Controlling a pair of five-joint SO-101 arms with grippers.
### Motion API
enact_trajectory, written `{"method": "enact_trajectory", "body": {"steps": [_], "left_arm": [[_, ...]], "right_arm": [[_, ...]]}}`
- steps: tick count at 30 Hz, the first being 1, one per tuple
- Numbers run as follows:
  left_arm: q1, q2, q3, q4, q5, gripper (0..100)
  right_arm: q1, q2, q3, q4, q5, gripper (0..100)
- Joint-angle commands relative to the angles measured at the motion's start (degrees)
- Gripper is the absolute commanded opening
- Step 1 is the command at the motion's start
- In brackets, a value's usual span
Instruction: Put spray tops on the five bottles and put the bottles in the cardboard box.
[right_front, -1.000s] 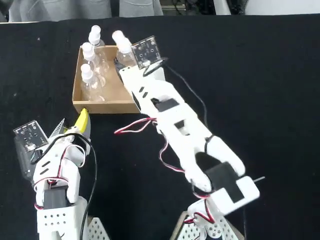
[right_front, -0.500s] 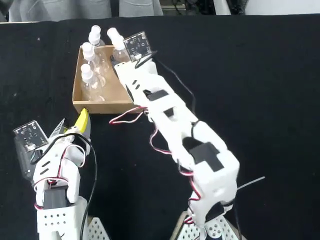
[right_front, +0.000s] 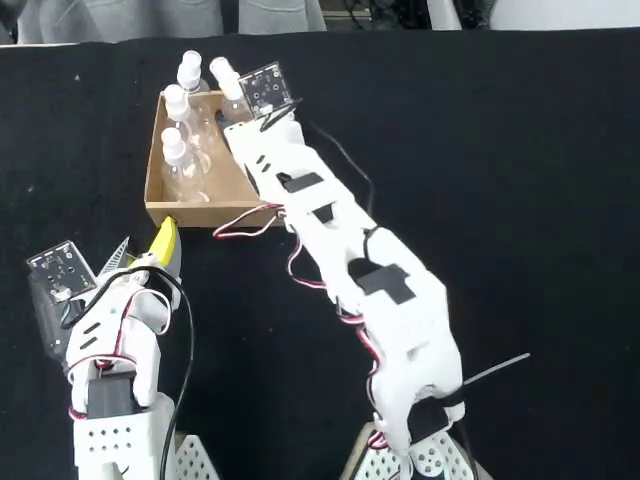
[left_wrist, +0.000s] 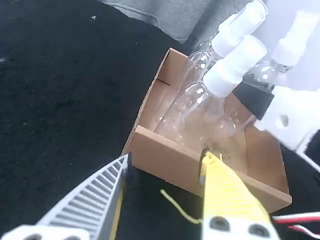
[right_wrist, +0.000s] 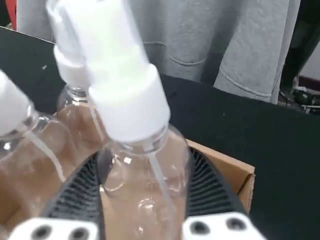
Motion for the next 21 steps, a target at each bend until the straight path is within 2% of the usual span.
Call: {"method": "enact_trajectory", "body": {"steps": [1, 21], "left_arm": [[-0.7, -0.7, 1.3, 0.3, -0.5, 22], [-0.6, -0.7, 1.3, 0.3, -0.5, 22]], "right_arm": [[2.0, 1.2, -6.5, -1.7, -4.7, 3.7], [4.8, 2.9, -6.7, -1.7, -4.7, 3.7]]}}
